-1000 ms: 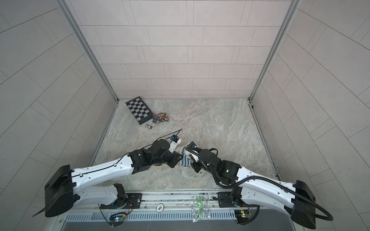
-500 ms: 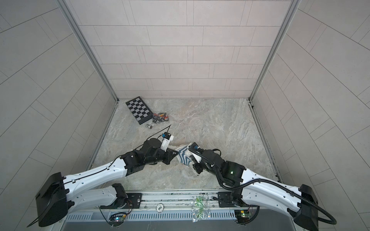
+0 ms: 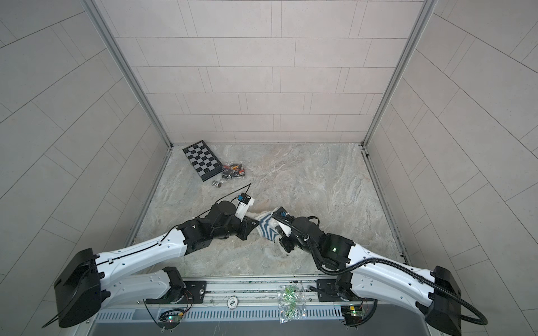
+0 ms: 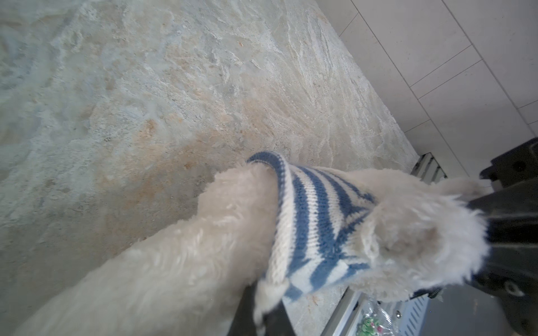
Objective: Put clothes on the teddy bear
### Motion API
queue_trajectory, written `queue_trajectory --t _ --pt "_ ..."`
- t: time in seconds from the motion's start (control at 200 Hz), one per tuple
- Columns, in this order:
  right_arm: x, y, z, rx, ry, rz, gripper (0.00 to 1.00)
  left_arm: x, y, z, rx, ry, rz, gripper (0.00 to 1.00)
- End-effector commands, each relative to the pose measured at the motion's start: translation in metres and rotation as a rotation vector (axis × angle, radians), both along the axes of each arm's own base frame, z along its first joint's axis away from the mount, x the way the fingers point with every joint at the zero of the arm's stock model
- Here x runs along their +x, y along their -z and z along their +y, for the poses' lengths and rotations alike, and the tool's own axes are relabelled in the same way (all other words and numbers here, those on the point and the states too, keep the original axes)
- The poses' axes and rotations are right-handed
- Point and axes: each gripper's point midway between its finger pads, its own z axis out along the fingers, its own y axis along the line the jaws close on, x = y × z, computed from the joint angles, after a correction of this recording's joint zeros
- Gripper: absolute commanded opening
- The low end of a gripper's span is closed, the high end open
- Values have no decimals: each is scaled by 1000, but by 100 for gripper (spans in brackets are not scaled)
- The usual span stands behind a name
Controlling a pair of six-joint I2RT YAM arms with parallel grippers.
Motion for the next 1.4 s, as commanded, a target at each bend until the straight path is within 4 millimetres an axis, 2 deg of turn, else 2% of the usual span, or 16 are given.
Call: queue_trajectory --t 0.0,0.175,0.35,0.456,0.531,0.661,0.761,0.866,0.966,1.231,1.397 --pt "7 -12 -1 33 40 -3 0 8 -6 18 94 -69 -92 21" --pt "15 -11 -1 49 73 2 0 -1 -16 20 105 -81 -148 36" --pt "18 -9 0 54 82 24 0 -11 -21 24 98 -74 -171 44" --pt "20 -6 2 70 81 40 0 -18 -32 24 66 -46 -202 41" --pt "20 -2 5 72 70 57 0 -21 -47 21 9 -23 -233 37" --pt "21 3 3 65 79 66 0 -33 -61 1 -85 72 -217 31" --pt "22 3 1 67 88 66 0 -36 -52 -19 -112 121 -156 28" --pt "23 4 0 68 91 69 0 -31 -30 -33 -57 130 -89 25" --pt "22 5 0 71 85 72 0 -24 -17 -43 -16 125 -61 22" --pt "20 6 -4 71 83 74 0 11 7 -28 65 6 -35 14" --pt "20 6 -6 70 83 73 0 26 15 -15 108 -48 -35 13"
